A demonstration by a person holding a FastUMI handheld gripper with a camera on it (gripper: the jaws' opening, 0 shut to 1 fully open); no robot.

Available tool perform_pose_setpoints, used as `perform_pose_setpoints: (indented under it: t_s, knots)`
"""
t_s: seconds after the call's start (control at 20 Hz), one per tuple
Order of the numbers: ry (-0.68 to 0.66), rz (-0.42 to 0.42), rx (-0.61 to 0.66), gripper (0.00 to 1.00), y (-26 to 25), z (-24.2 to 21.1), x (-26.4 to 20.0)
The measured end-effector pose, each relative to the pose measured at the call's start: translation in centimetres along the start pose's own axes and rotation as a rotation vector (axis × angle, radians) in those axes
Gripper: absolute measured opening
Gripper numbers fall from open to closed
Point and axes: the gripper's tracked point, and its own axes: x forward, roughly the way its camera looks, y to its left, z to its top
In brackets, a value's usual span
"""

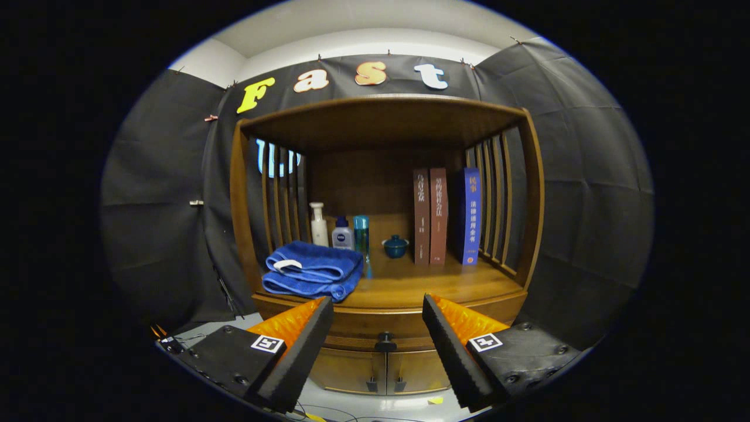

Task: Pull open the drawer, take out the items inside it, and place them on the countertop above the cabinet.

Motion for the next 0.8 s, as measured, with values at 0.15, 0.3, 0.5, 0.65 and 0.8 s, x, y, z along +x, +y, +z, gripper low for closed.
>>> perform_pose_setpoints:
  t_s: [0.15,0.3,0.5,0.65,0.8]
  knots:
    - [0.035,-0.008,-0.009,0.99,-0.1,-2.9,2.3]
    - [0.072,-0.019,-0.006,0.99,-0.5,-5.9,4.5]
    - [0.139,-0.045,-0.002,0.97,-1.0,-10.6,7.8]
    - [0.194,-0.053,-0.001,0.96,-1.4,-13.6,9.5]
    - [0.243,-0.053,-0.017,0.82,-1.4,-16.0,10.9]
